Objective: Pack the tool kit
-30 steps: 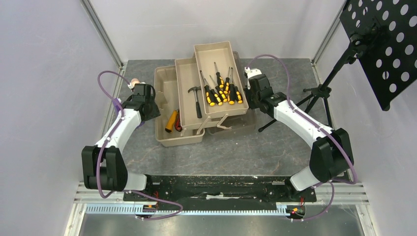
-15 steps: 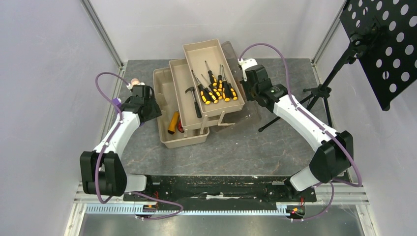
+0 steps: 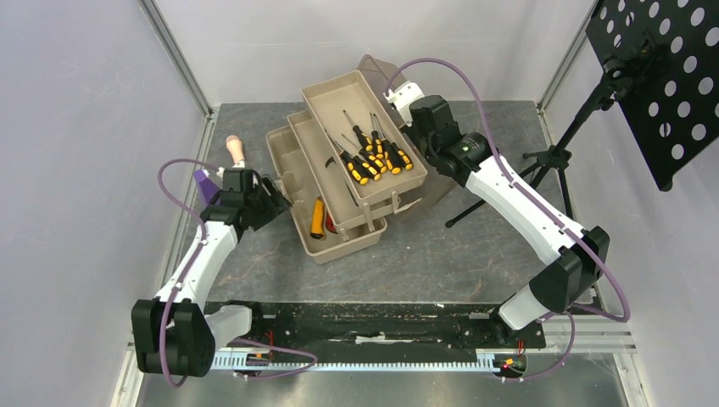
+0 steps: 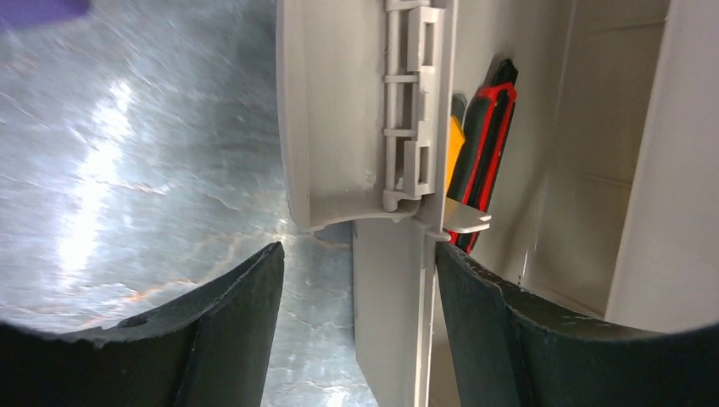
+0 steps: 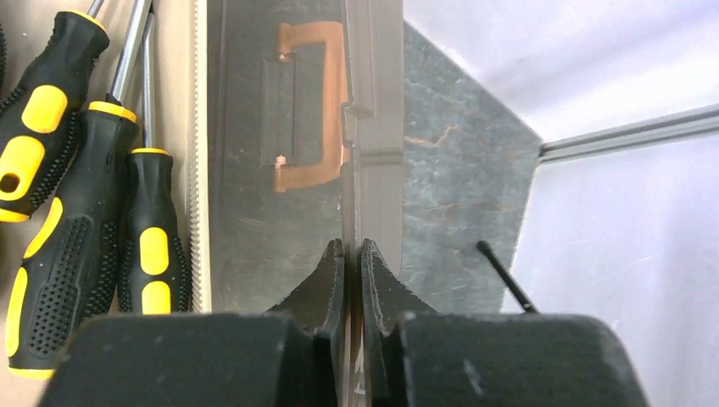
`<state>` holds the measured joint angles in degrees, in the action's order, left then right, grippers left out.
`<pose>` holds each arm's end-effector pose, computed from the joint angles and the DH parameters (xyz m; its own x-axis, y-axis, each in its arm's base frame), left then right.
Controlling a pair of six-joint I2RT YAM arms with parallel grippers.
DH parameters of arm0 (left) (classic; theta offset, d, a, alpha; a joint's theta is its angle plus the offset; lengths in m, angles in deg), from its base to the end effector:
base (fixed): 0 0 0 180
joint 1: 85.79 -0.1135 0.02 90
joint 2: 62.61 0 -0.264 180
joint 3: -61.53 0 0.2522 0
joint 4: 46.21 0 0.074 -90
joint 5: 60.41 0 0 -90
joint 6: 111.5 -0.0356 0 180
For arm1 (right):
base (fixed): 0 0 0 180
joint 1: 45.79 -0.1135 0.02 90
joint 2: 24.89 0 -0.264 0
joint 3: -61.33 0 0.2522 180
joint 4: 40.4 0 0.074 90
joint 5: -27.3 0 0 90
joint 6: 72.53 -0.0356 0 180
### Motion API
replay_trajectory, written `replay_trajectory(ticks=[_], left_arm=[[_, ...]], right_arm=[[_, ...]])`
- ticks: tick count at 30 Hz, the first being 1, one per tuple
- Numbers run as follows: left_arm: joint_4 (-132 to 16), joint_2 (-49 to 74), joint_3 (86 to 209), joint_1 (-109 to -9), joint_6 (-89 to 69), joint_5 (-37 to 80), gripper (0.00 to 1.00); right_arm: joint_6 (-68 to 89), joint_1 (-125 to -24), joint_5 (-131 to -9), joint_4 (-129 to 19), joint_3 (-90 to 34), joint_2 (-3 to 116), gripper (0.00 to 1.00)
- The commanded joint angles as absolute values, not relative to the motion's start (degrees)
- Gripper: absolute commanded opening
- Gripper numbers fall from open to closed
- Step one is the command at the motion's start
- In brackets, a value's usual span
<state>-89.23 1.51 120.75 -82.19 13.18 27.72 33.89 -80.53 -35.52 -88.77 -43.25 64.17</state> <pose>0.2290 -0.0156 0.2481 -0.6573 -0.5285 -0.5373 -0.3519 0.8457 -0.4012 0.2948 0.1846 0.3876 -0.3734 -0.5650 -0.7358 -0.3098 0.8236 -0.4751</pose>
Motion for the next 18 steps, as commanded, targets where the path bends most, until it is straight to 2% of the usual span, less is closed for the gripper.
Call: replay_trajectory(ticks=[1,11,18], left_arm=[[-77.94,1.84,115.75,-82.97,22.77,18.42,0.71],[-60.24,7.06,109.77,-78.31,33.31,10.38,0.61],[-47.25,13.4,110.0,-71.41,39.29,11.31,0.6]], right_arm=[[44.51,-83.74,-27.7,-79.4,-50.48,61.53,0.0],[58.68,-93.86,-15.41,-69.74,-49.28,59.85,0.0],[71.93,-102.57,-6.37,-61.56,-45.9,60.56,0.0]])
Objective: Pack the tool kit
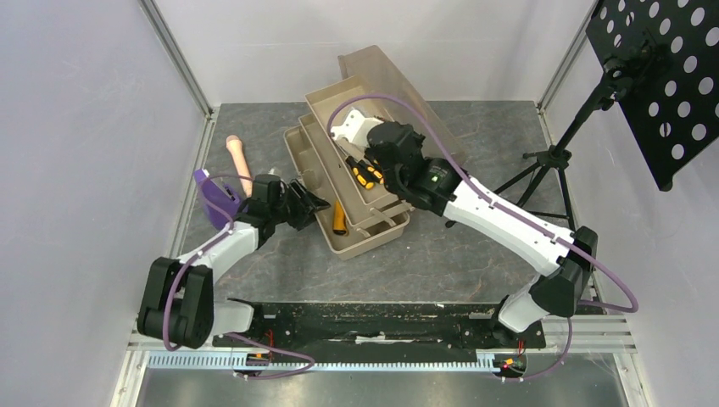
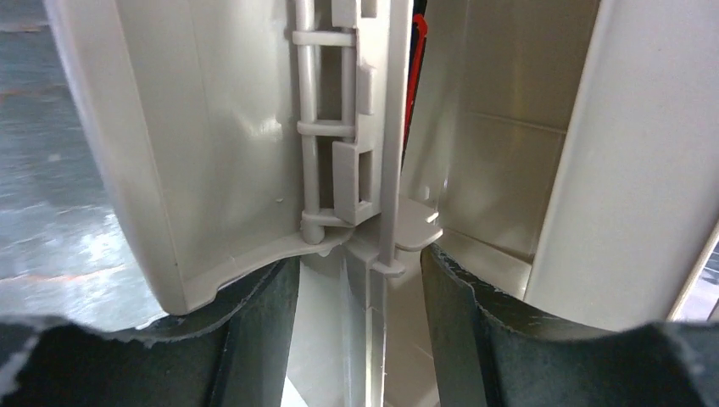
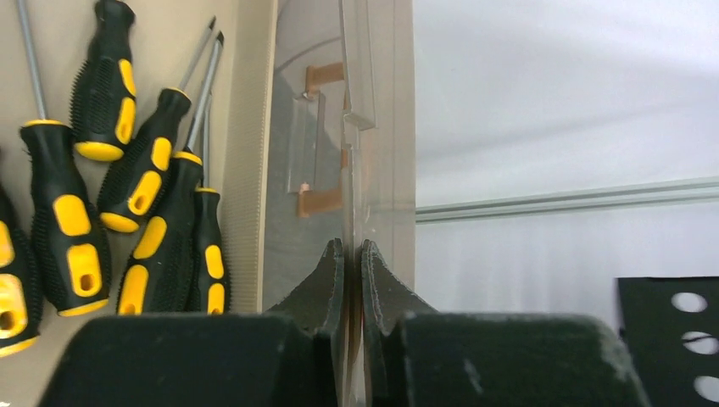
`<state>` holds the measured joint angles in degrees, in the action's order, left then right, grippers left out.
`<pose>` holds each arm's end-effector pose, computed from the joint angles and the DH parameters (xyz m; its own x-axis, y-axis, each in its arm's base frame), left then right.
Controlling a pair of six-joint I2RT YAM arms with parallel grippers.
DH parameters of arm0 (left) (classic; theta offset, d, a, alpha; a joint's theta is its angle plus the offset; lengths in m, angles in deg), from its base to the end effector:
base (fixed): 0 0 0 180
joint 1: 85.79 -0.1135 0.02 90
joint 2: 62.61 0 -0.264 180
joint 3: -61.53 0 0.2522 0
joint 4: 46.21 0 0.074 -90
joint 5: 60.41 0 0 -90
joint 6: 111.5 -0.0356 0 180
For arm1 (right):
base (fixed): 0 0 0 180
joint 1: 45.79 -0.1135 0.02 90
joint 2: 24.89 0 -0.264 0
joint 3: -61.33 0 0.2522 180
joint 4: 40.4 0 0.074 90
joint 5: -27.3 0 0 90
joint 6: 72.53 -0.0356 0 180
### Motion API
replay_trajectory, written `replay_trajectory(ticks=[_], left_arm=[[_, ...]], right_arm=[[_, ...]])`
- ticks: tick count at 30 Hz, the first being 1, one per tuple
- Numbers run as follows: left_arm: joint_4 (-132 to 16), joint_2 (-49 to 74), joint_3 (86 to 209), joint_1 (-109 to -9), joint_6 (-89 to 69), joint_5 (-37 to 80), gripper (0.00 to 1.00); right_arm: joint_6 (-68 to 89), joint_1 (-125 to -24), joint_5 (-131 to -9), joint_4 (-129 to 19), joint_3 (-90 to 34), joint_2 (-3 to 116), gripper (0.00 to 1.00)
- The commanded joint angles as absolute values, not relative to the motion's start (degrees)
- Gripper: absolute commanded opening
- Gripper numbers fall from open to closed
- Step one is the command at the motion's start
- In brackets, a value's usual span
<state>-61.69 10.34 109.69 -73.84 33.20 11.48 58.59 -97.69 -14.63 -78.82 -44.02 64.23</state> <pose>0.2460 -0.0634 0.1904 -0.7154 -0.6415 -0.2769 -0.2683 0.6182 -0.7388 0.2360 0.2580 0.4110 -0.1093 -0.8516 -0.5128 -0.2292 0.5235 -0.8206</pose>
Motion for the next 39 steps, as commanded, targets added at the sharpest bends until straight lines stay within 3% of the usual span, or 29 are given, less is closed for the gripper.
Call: replay_trajectory(ticks=[1,13,25,39], left_arm=[[-45.76,14.08,109.8,-70.76,40.17,11.37,0.6],[-33.86,16.69,105.06,-67.63,45.69,9.99,0.63],[-40.84,9.0,105.05,-66.37,43.63,13.69,0.63],[-47.17,5.3,105.63,-64.29,40.82,18.46,0.63]], right_arm=[[73.11,-103.64,-5.46,-60.25,-44.92,60.59,0.0],[79.35,-117.32,2.42,-54.6,-38.64,63.08,0.0],[73.7,-121.16,0.27,-58.97,-37.81,66.83,0.04],[54.69,-121.11,-16.51,-70.64,-39.74,68.09,0.3]])
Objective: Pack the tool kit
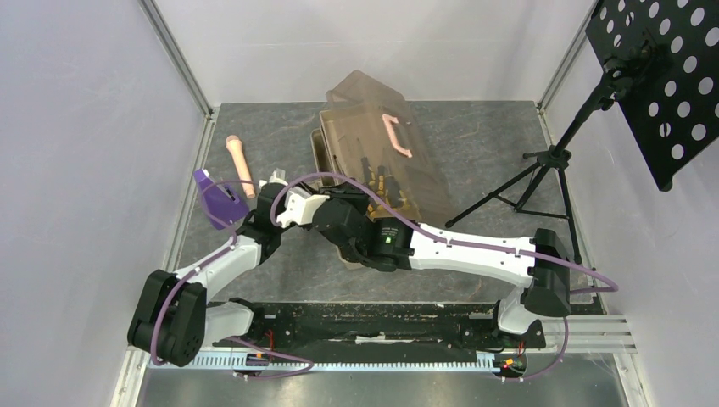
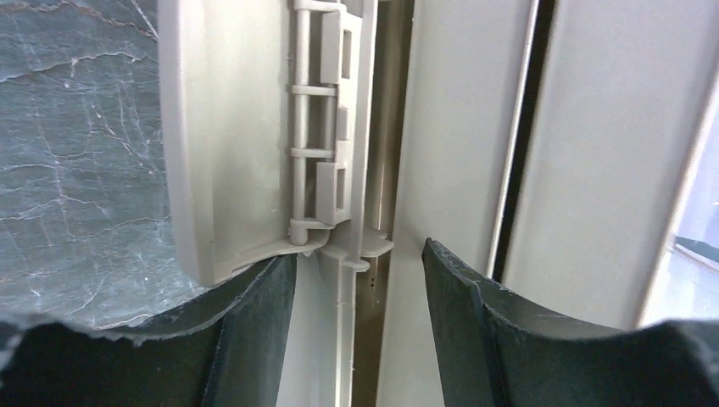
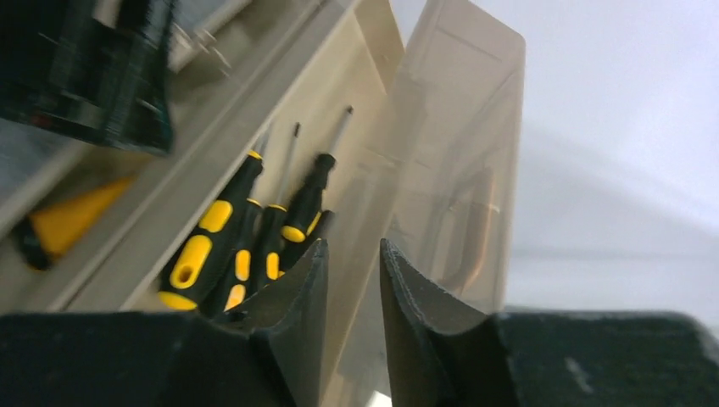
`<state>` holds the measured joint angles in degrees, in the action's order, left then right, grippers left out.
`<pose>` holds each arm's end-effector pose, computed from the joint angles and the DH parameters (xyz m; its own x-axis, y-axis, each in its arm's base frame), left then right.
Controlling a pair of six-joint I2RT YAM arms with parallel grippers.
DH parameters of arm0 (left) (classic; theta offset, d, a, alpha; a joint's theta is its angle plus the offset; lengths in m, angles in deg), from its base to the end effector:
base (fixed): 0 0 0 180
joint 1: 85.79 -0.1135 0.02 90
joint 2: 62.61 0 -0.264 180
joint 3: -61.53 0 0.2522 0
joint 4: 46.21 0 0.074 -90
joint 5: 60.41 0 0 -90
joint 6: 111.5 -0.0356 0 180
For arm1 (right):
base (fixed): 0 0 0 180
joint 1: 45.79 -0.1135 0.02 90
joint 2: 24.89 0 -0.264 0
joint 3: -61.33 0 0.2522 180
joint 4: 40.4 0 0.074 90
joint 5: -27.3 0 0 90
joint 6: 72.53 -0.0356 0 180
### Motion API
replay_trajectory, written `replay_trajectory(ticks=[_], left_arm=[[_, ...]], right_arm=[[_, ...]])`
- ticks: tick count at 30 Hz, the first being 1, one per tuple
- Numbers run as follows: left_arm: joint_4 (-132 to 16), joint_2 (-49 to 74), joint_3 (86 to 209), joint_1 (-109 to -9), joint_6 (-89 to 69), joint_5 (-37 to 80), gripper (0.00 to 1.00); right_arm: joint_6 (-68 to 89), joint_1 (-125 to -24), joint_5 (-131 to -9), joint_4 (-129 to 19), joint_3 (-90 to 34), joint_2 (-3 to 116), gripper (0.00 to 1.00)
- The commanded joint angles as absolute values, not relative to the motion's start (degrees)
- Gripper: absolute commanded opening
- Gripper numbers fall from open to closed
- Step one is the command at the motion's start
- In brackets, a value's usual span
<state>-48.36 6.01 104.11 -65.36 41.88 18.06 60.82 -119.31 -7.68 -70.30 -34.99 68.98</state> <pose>0.2283 -0.0927 0.1972 -0.6517 -0.6920 -0.3105 -0.1685 0.5313 -0.8303 0.1339 0.3499 0.3442 0.1407 -0.9117 -0.3860 -0.3395 0.3218 -0.8838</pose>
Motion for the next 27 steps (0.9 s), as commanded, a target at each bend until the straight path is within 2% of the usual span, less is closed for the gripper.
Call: replay_trajectory(ticks=[1,3,8,17,23,27], left_arm=[[-47.17,5.12,105.44,-64.32,40.89,18.65,0.63],[-47.61,4.48,105.21,-64.28,40.97,18.92,0.63],[-53.48,0.16,105.36,-64.35,39.69,23.09,0.63],[-78.06,-12.91,111.19,-65.48,31.2,37.83,0.66],[-79.93,-13.58,112.48,-73.93,29.02,30.01,0.67],[-73.74,-9.7,111.53,-81.99,31.4,18.18,0.67]], right_arm=[[53.43,-121.14,-17.98,-70.99,-39.91,68.1,0.33],[51.34,-121.11,-20.76,-71.65,-40.51,67.78,0.41],[47.19,-120.94,-27.26,-72.04,-41.52,66.25,0.49],[37.32,-112.37,-37.81,-72.24,-39.57,59.77,0.57],[30.11,-101.77,-47.92,-71.82,-37.08,56.77,0.63],[26.5,-95.72,-53.43,-71.15,-36.65,57.28,0.64]])
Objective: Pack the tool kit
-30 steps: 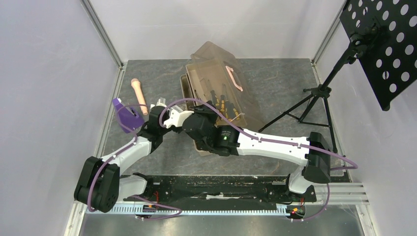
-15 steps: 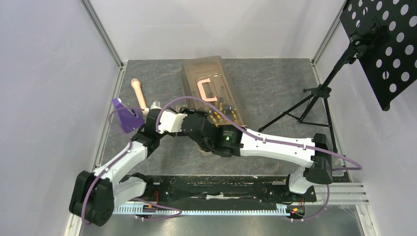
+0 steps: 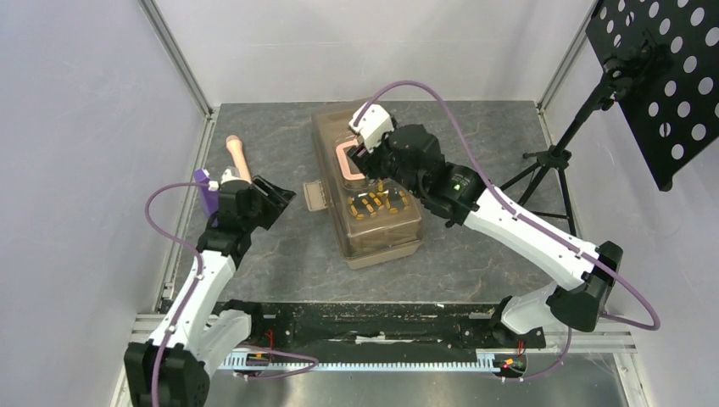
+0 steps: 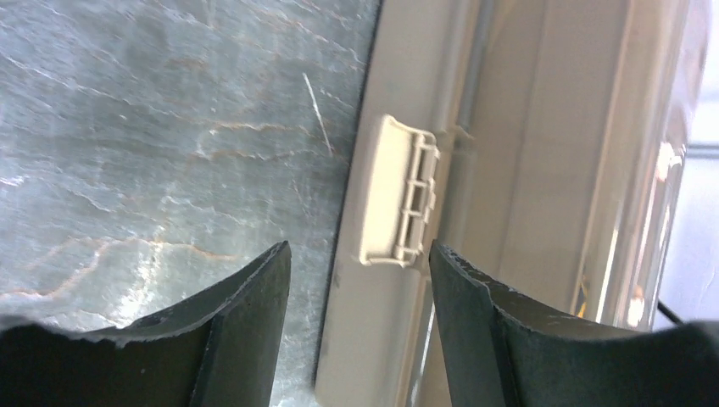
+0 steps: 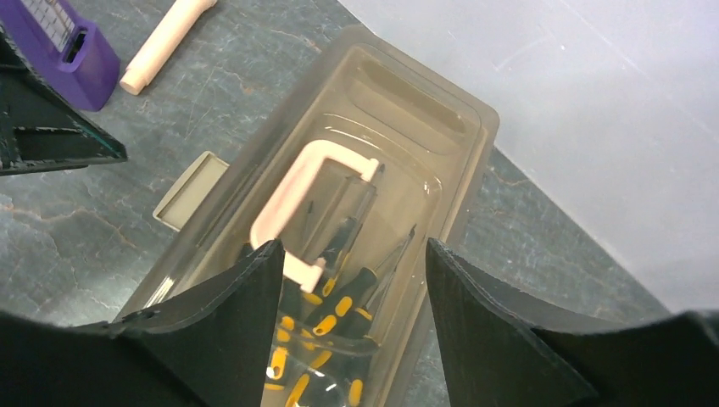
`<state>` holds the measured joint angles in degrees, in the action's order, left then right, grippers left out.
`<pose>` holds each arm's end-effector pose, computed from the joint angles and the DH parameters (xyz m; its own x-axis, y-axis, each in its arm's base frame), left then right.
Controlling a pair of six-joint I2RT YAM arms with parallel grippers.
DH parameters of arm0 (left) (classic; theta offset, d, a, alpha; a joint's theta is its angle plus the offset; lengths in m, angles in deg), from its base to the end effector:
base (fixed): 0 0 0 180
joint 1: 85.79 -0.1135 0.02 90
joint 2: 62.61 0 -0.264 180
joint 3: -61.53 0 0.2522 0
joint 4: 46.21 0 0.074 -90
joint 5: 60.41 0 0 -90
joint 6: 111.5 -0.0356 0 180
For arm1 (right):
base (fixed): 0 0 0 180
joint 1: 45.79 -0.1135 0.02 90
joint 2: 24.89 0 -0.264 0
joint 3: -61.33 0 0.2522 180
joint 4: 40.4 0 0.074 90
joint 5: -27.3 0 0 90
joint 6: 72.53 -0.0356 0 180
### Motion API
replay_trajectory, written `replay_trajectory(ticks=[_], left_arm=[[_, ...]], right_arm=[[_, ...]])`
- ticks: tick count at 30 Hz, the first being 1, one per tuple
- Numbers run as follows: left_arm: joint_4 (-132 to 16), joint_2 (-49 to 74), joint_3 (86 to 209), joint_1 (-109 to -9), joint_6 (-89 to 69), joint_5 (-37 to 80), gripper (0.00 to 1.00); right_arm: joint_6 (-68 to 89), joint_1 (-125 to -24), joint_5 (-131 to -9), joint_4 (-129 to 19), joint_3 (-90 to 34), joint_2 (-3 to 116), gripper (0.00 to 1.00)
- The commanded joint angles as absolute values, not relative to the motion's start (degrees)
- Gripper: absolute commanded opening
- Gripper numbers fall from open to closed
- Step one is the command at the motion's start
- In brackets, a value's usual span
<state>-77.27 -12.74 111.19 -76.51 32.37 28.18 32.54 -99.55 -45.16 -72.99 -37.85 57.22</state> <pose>0.1930 -0.0324 0.2575 -0.4490 -0.7448 -0.4936 -0.3065 0.6473 -0.6979 0.2031 0.2589 0.4201 0.0026 -0.4158 -0.9094 -0.6180 0.7143 -0.3284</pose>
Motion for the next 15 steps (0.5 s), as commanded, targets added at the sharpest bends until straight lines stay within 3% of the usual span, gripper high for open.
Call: replay_trajectory(ticks=[1,5,9,15], left_arm=[[-71.33,-8.36,111.58,-82.62,32.03,15.99,0.68],[-64.95,-2.19,113.33,-83.1,33.79,10.29,0.73],[-60.18,3.34,113.93,-83.12,35.52,8.68,0.85],[-49.63,9.02,111.88,-83.12,39.18,7.78,0.84]], right_arm=[[25.4,-94.21,-55.01,-70.51,-36.19,57.42,0.65],[21.8,-89.28,-58.41,-67.74,-33.95,58.19,0.71],[20.0,-86.46,-59.73,-65.85,-31.2,59.25,0.72],[19.58,-84.69,-57.17,-61.99,-24.41,57.57,0.73]])
